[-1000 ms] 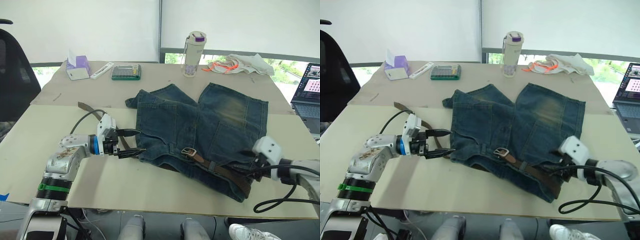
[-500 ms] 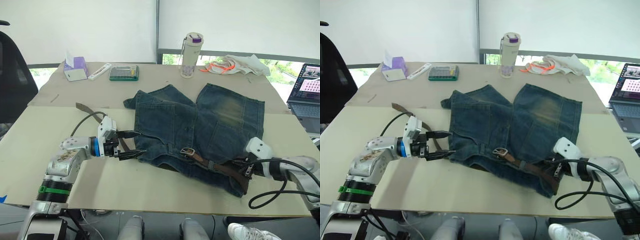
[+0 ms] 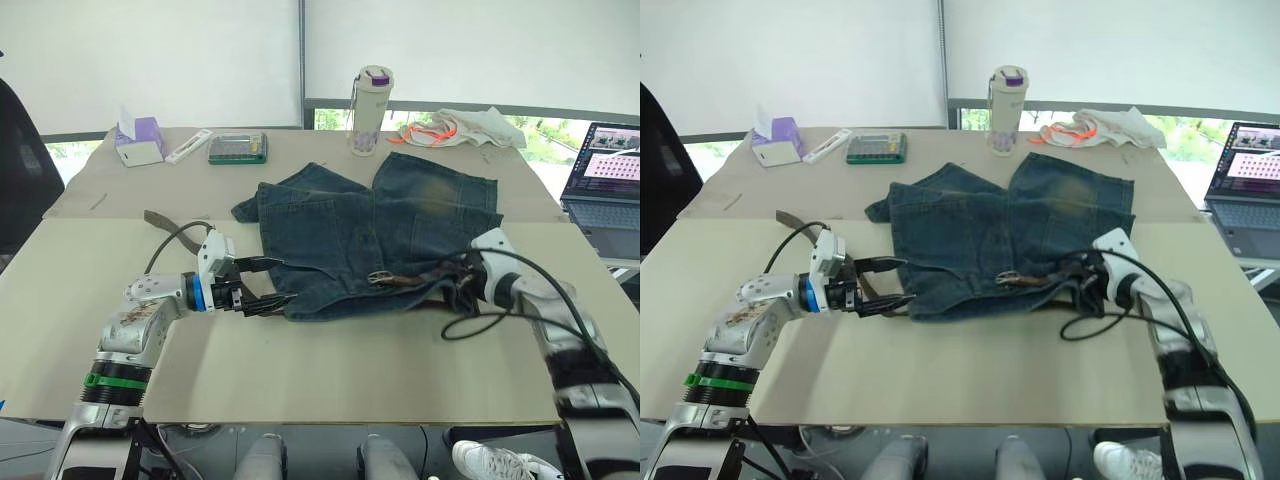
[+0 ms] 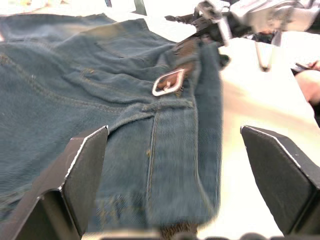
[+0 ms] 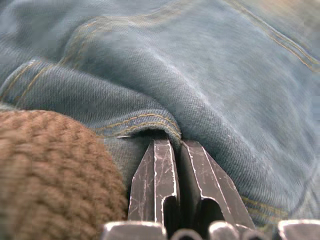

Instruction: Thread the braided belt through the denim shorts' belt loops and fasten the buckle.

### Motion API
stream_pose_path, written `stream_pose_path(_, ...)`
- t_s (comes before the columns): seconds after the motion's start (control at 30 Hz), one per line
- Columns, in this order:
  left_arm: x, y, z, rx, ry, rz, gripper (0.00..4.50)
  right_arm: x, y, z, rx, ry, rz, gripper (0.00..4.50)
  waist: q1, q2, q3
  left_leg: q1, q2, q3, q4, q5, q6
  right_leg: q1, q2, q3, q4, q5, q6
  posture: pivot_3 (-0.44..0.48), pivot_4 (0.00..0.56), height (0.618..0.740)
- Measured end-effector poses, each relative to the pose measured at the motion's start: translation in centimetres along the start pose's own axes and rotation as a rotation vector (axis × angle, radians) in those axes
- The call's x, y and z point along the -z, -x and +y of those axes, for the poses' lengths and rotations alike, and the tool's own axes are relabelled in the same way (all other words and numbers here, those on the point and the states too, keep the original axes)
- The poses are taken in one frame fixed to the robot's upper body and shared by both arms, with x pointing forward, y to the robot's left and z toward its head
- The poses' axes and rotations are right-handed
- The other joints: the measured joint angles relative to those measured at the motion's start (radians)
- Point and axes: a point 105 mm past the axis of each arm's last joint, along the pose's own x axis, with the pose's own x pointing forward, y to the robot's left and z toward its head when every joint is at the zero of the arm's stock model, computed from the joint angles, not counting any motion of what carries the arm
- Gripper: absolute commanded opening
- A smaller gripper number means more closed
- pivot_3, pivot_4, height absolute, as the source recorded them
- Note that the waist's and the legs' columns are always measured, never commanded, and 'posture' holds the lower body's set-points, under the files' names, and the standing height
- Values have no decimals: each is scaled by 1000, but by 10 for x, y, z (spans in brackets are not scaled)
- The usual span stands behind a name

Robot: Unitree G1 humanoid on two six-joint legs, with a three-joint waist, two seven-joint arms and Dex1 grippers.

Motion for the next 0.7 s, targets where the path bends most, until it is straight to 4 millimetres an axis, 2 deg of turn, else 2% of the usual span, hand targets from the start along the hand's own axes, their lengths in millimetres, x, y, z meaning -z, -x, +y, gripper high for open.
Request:
stream_pose_path(0.1, 0, -2, 0, -3, 1, -5, 4500, 0, -5, -17, 81, -57, 16, 81, 13, 1, 0, -1, 0, 0, 0, 0, 0, 0, 0, 0, -2, 0, 0, 0, 150, 740)
stream_pose_path(0.3, 0, -4, 0, -20, 6, -16, 4500, 7, -4, -34, 167, -108, 23, 81, 23, 1, 0, -1, -1, 0, 0, 0, 0, 1, 0, 0, -3, 0, 0, 0, 150, 740)
stream_pose_path(0.43, 1, -5, -1, -24, 5, -17, 4500, 20, 6, -45, 213, -111, 35, 81, 37, 1, 0, -2, -1, 0, -1, 0, 0, 1, -1, -1, -3, 0, 0, 0, 150, 740)
stream_pose_path(0.7, 3, -4, -2, -29, 10, -16, 4500, 45, 40, -64, 372, -178, 26, 81, 57, 1, 0, -5, -2, -1, -1, 0, 0, 1, -1, -2, -6, 0, 0, 0, 150, 740)
